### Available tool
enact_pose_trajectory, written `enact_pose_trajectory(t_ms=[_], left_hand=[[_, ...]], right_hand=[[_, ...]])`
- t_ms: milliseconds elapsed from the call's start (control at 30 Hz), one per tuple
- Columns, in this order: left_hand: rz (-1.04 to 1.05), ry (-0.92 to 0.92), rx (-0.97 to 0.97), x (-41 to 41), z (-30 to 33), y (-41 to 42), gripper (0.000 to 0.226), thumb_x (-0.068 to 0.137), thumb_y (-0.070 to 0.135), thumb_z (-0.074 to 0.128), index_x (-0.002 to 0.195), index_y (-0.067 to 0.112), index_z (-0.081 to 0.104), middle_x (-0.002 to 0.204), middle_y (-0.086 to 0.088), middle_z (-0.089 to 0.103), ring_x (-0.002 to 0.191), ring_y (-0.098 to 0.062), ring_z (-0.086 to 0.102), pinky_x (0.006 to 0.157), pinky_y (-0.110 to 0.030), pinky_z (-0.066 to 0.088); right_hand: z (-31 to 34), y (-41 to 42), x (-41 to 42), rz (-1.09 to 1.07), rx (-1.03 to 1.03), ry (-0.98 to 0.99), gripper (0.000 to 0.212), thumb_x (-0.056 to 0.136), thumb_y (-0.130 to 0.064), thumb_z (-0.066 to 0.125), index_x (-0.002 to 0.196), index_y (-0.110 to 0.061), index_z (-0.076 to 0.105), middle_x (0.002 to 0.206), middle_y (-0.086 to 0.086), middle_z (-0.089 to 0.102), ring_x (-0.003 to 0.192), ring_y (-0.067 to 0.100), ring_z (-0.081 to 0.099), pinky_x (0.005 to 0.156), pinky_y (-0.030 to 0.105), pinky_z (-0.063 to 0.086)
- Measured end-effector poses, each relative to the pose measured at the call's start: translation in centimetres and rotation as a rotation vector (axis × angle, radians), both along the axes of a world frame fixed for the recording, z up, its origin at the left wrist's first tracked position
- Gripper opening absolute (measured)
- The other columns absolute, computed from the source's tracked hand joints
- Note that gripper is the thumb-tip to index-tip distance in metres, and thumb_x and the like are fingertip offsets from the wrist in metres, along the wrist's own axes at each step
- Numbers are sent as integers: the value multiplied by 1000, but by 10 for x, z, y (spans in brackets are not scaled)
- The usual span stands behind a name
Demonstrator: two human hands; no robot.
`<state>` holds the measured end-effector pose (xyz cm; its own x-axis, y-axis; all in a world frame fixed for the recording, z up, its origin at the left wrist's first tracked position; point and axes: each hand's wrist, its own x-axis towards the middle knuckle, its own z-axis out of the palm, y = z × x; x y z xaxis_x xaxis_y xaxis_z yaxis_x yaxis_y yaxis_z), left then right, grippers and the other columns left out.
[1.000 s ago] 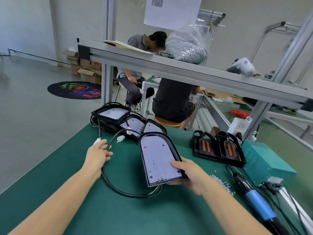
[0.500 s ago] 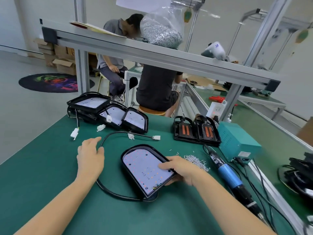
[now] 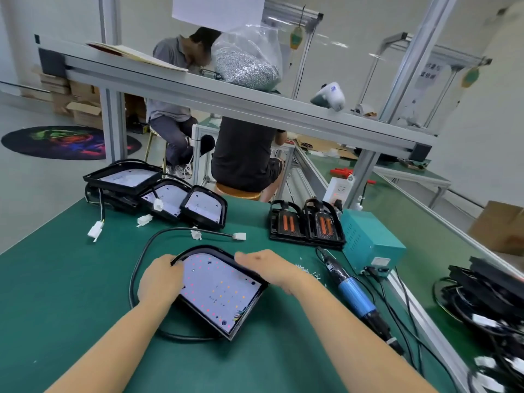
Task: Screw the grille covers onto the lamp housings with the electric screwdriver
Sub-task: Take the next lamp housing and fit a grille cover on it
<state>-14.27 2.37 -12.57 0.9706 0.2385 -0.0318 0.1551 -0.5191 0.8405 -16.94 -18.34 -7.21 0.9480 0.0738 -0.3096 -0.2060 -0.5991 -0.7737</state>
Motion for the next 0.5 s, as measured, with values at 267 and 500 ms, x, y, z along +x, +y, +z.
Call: enact_pose_trajectory(t_ms=[267,500], left_hand=[[86,-20,-185,-7,-2,-1,30,89,20,53,117,12,59,106,-3,63,89,-23,52,77,-32,39],[178,-60,-246,-8,-3,-3,31,93,13,44,116,8,64,118,-13,63,105,-34,55,91,-39,42]], right_hand=[[-17,-49,40,-37,-898,-206,53,104,-40,34,137,-1,46,162,2,9,146,26,14,115,44,21],[-31,-61,57,32,-1061,-189,53,104,-38,33,145,-4,36,163,0,4,146,26,10,117,46,17]])
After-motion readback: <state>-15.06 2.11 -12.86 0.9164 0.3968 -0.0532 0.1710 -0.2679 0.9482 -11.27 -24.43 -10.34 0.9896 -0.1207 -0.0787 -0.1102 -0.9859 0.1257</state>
